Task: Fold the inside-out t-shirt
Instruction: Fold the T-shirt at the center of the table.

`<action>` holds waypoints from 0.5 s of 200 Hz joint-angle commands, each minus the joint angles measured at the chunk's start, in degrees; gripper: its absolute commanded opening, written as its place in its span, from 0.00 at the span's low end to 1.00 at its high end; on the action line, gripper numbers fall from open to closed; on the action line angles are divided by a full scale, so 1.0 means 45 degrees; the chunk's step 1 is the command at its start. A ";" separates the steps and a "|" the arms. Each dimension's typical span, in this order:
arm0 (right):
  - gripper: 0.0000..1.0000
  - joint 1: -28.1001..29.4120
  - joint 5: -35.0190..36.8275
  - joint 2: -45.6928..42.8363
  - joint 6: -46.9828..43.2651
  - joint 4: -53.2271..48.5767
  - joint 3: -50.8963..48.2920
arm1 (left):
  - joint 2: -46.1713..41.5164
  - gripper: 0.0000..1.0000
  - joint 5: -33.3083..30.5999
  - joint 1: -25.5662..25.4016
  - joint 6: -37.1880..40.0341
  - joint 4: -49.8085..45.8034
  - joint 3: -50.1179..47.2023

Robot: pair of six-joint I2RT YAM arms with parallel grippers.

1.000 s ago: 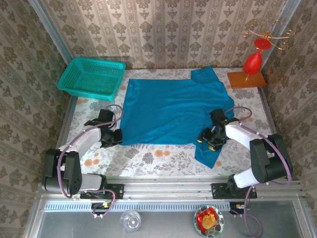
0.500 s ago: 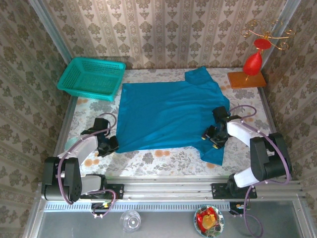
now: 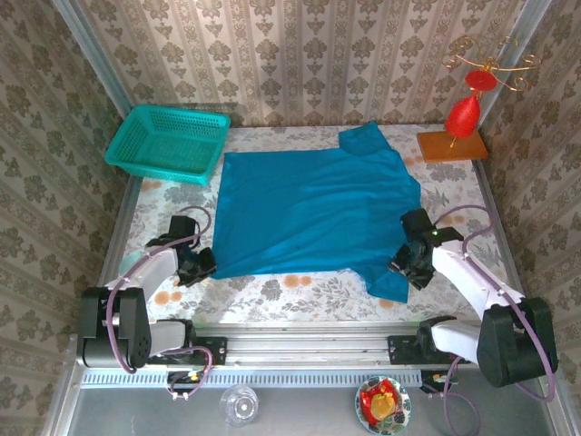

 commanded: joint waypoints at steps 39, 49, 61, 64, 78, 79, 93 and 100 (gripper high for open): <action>0.38 -0.0036 -0.0498 -0.0077 0.2513 -0.0926 -0.0695 | 0.0187 0.02 -0.0113 0.0208 0.0090 0.0035 0.0001; 0.38 -0.0036 -0.0842 0.0012 0.2813 -0.0775 -0.0790 | 0.0170 0.02 -0.0117 0.0211 0.0088 0.0015 0.0001; 0.38 -0.0017 -0.1259 0.0124 0.3227 -0.0601 -0.0939 | 0.0167 0.02 -0.0122 0.0231 0.0090 -0.0002 0.0011; 0.38 -0.0017 -0.1326 0.0168 0.3335 -0.0578 -0.0980 | 0.0168 0.02 -0.0116 0.0231 0.0090 -0.0005 0.0002; 0.38 -0.0017 -0.1518 0.0356 0.3796 -0.0458 -0.1168 | 0.0165 0.02 -0.0098 0.0253 0.0061 0.0029 -0.0019; 0.38 -0.0017 -0.1541 0.0367 0.3828 -0.0438 -0.1179 | 0.0165 0.02 -0.0102 0.0251 0.0066 0.0031 -0.0019; 0.38 -0.0017 -0.1682 0.0503 0.4340 -0.0168 -0.1433 | 0.0165 0.02 -0.0089 0.0269 0.0051 0.0053 -0.0038; 0.38 -0.0017 -0.1753 0.0544 0.4702 -0.0070 -0.1598 | 0.0164 0.02 -0.0086 0.0265 0.0041 0.0053 -0.0057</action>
